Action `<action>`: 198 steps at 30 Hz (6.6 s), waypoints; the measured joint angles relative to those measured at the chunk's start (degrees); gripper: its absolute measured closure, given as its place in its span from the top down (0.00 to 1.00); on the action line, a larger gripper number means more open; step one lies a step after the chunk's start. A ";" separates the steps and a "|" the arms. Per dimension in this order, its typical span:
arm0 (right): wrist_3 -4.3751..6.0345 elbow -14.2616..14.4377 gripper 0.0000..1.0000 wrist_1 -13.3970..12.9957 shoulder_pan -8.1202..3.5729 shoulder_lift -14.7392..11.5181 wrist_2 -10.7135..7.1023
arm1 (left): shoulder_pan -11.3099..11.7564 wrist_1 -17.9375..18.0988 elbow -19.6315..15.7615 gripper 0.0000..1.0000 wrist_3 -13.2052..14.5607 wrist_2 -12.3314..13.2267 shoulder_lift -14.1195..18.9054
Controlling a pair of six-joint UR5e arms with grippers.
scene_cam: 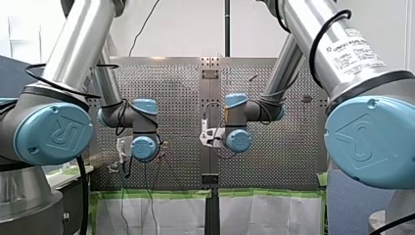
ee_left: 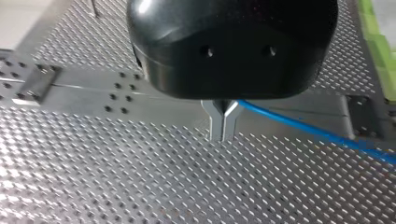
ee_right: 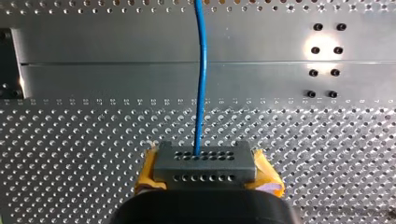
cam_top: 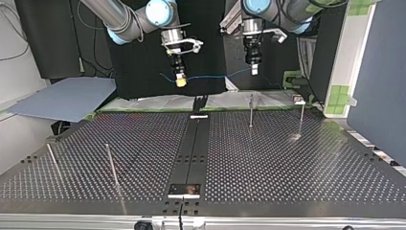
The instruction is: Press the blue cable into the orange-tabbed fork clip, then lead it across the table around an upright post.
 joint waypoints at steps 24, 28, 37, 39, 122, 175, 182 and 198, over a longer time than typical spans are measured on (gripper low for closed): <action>1.39 -9.27 0.00 1.93 -1.10 10.54 -2.95 | 10.66 -0.61 2.03 0.00 1.26 10.88 -6.51; 1.33 -11.44 0.00 2.84 -1.95 10.97 -3.85 | 10.77 -0.93 3.67 0.00 1.09 12.19 -8.84; 1.45 -13.71 0.00 3.29 -4.09 11.77 -5.83 | 11.01 -5.01 8.21 0.00 0.87 13.78 -11.68; 1.44 -14.18 0.00 3.31 -4.28 12.64 -6.10 | 11.12 -6.08 9.12 0.00 0.86 13.91 -11.76; 0.96 -24.56 0.00 4.91 -3.63 24.86 -9.26 | 20.05 -13.07 21.23 0.00 -5.39 22.99 -19.64; 1.27 -26.51 0.00 7.72 -7.68 24.86 -9.28 | 23.37 -24.70 22.67 1.00 0.21 24.69 -19.62; 1.38 -26.51 0.00 7.68 -7.68 24.86 -9.29 | 23.51 -25.93 19.54 1.00 0.14 27.63 -19.49; 1.40 -26.51 0.00 7.89 -7.54 24.86 -9.49 | 22.95 -22.54 12.01 1.00 -1.36 32.64 -12.82</action>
